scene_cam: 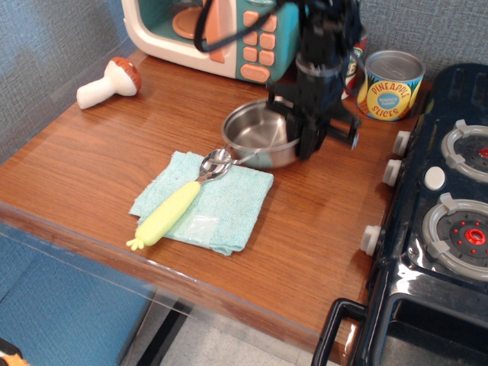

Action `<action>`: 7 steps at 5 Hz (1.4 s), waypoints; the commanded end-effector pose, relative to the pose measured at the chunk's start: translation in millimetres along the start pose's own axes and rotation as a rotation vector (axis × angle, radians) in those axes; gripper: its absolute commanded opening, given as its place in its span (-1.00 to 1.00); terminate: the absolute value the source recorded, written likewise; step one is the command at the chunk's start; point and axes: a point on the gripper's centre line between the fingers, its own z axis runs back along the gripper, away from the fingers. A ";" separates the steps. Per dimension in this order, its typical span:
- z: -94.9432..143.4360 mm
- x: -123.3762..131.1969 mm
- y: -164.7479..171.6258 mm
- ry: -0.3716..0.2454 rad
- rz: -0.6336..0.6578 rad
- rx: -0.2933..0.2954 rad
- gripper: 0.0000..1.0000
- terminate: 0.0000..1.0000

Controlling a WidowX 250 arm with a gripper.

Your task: Move the pot to the left of the spoon

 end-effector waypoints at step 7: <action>5.2 -165.2 180.8 0.141 0.259 0.116 -1.00 -1.00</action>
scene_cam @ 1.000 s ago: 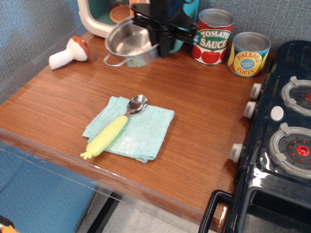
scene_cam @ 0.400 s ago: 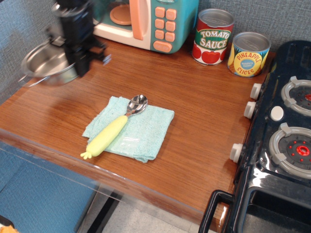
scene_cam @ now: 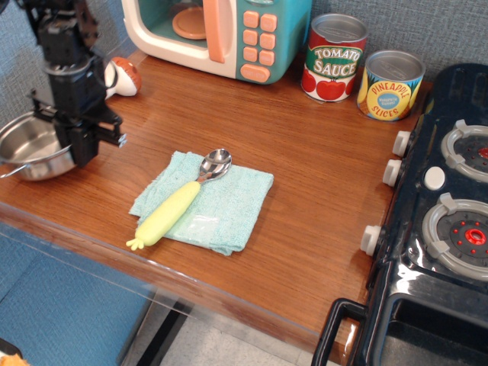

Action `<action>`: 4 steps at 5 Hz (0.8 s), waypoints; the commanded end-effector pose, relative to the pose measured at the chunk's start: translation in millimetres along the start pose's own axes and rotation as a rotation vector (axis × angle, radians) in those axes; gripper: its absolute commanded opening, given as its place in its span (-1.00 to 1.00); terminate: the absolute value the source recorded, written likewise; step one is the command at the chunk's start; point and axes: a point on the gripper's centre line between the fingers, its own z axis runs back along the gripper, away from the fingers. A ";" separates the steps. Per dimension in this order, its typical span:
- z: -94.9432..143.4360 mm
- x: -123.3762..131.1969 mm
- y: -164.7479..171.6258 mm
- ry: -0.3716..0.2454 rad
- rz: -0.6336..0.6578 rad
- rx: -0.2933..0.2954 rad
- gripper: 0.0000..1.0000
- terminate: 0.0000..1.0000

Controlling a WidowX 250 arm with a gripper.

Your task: Move the pot to the left of the spoon

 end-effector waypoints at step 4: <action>65.2 -18.6 -7.1 -0.097 -0.106 -0.033 1.00 -1.00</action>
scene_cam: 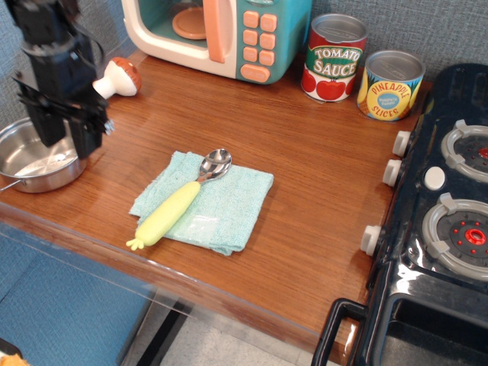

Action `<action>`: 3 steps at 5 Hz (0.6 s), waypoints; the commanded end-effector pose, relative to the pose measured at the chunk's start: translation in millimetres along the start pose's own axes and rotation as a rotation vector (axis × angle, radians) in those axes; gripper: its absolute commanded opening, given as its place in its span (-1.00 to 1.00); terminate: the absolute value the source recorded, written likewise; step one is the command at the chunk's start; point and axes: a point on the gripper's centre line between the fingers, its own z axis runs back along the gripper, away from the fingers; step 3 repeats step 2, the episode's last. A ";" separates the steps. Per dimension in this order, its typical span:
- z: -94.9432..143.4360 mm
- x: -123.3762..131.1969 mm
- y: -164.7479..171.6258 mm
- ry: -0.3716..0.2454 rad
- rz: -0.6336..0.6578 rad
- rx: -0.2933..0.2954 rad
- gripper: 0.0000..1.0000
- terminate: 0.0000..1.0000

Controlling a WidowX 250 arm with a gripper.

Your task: Move the pot to the left of the spoon

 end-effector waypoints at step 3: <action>23.2 -5.1 -2.6 -0.041 -0.024 0.021 1.00 1.00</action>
